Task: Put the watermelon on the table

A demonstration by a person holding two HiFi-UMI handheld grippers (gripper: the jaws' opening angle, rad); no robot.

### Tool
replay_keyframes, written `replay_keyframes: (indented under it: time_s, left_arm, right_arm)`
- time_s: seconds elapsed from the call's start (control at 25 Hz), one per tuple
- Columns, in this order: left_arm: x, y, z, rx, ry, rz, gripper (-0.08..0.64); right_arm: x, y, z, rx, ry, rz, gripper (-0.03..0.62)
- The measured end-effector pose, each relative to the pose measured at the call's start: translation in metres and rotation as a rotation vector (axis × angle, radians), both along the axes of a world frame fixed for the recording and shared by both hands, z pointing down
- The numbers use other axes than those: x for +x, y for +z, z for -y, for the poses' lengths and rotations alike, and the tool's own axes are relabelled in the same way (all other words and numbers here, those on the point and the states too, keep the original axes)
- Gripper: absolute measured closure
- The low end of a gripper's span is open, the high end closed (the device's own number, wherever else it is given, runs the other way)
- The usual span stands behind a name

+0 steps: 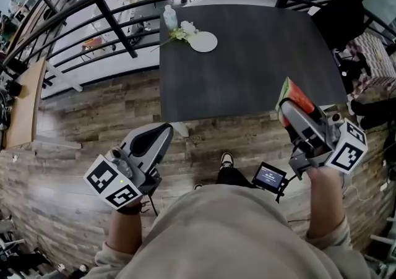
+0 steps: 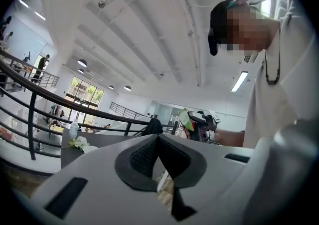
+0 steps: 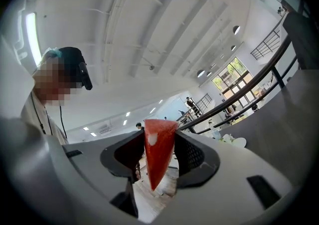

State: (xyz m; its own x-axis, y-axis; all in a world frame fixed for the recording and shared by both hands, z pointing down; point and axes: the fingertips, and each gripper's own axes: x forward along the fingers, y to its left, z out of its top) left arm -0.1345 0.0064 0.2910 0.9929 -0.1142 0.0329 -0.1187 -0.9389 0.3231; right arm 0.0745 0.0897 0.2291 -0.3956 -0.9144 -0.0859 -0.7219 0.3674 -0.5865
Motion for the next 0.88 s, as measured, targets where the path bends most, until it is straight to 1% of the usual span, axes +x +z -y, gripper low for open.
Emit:
replay_keyframes:
  time_s: [0.16, 0.44, 0.64, 0.88]
  left_arm:
    - [0.038, -0.003, 0.018, 0.008, -0.009, 0.015, 0.555]
    - [0.099, -0.019, 0.04, 0.0, -0.04, 0.045, 0.554]
    - [0.138, -0.022, 0.042, -0.022, -0.048, 0.055, 0.555]
    - [0.169, -0.016, 0.05, -0.032, -0.074, 0.087, 0.555]
  right_arm:
    - [0.036, 0.006, 0.024, 0.002, -0.019, 0.023, 0.391]
    - [0.098, -0.002, 0.062, 0.006, -0.07, 0.056, 0.391]
    - [0.139, 0.002, 0.069, 0.006, -0.083, 0.083, 0.391]
    - [0.193, 0.029, 0.065, -0.002, -0.057, 0.135, 0.391]
